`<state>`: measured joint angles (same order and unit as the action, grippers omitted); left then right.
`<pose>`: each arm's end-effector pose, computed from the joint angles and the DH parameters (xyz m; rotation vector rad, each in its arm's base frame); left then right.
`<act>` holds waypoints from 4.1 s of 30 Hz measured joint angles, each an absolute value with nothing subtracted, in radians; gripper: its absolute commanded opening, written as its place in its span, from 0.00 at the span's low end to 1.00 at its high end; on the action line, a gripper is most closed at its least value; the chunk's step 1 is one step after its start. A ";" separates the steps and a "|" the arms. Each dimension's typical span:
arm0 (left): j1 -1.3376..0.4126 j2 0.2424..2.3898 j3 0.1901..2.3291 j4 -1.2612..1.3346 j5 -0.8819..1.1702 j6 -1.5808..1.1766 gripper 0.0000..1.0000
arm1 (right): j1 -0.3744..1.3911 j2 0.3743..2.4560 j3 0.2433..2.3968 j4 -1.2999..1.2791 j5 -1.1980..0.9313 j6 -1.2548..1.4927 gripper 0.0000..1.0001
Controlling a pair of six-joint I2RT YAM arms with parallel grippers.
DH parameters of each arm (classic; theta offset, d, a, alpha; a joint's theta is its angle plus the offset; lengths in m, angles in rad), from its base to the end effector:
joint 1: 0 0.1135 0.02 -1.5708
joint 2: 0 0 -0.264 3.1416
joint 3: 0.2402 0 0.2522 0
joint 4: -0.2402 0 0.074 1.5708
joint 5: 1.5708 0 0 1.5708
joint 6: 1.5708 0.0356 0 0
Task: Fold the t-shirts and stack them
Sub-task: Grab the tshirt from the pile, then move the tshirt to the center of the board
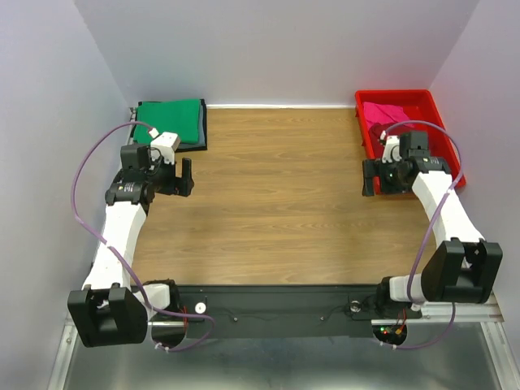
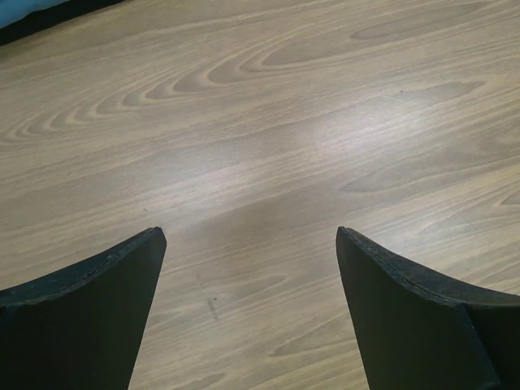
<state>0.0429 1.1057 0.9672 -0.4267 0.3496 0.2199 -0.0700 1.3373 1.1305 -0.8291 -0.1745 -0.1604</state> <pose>0.2435 -0.0018 0.3175 0.3880 2.0694 -0.2159 0.2663 -0.0125 0.2849 -0.1789 2.5822 0.1433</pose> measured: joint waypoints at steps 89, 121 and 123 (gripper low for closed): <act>0.093 1.259 1.424 -0.533 0.589 0.147 0.99 | 0.179 1.620 2.022 -0.049 -1.004 0.629 0.04; -0.146 1.663 1.182 -0.373 0.484 0.431 0.92 | 0.176 1.718 1.358 -0.602 -0.412 -0.109 0.95; -0.181 1.742 1.246 -0.348 0.478 0.407 0.92 | 0.170 1.768 1.362 -0.608 -0.419 -0.091 0.94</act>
